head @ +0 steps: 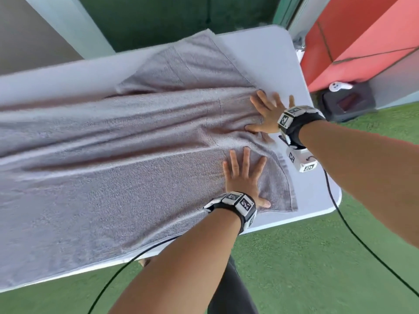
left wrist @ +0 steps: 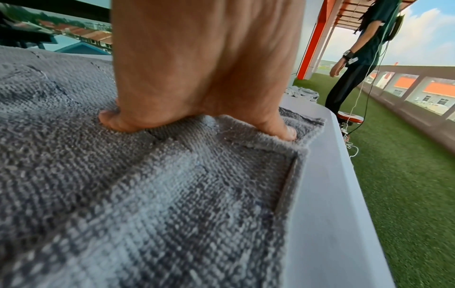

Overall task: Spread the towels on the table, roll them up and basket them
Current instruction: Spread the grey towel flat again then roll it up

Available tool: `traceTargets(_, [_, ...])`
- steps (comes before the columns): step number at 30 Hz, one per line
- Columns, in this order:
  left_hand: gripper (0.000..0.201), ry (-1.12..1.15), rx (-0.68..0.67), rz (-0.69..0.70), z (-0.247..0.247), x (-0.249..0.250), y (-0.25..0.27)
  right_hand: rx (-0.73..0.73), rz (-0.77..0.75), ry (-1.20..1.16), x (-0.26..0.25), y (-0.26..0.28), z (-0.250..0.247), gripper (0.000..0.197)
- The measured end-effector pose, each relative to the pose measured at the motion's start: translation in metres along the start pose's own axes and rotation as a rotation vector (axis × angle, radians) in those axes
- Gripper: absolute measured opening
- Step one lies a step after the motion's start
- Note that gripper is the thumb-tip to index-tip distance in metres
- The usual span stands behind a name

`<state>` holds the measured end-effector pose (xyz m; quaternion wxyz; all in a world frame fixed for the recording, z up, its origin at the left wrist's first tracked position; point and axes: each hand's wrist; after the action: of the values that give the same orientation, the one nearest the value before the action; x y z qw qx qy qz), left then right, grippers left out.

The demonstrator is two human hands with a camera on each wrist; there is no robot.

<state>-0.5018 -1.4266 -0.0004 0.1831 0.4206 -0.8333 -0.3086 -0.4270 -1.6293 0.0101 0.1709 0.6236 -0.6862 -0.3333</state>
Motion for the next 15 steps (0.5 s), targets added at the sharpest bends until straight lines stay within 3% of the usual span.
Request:
traceTargets(9, [0.128,0.003,0.043,0.041,0.001,0.068,-0.014,0.047,0.125,-0.059,0.076,0.015,0.007,0.101])
traceTargets(15, [0.118,0.088,-0.045,0.136,-0.014,0.077,-0.013,0.178,0.192,-0.122,0.068,0.025,0.009,0.095])
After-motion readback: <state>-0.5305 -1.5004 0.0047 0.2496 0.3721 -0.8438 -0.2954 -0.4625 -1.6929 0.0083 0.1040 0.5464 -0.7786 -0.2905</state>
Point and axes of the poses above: each hand's wrist, its own y-axis away from the middle knuckle, its own z-axis out of the palm, x = y × z, and after that the axes turned 15 degrees about -z, right-handed
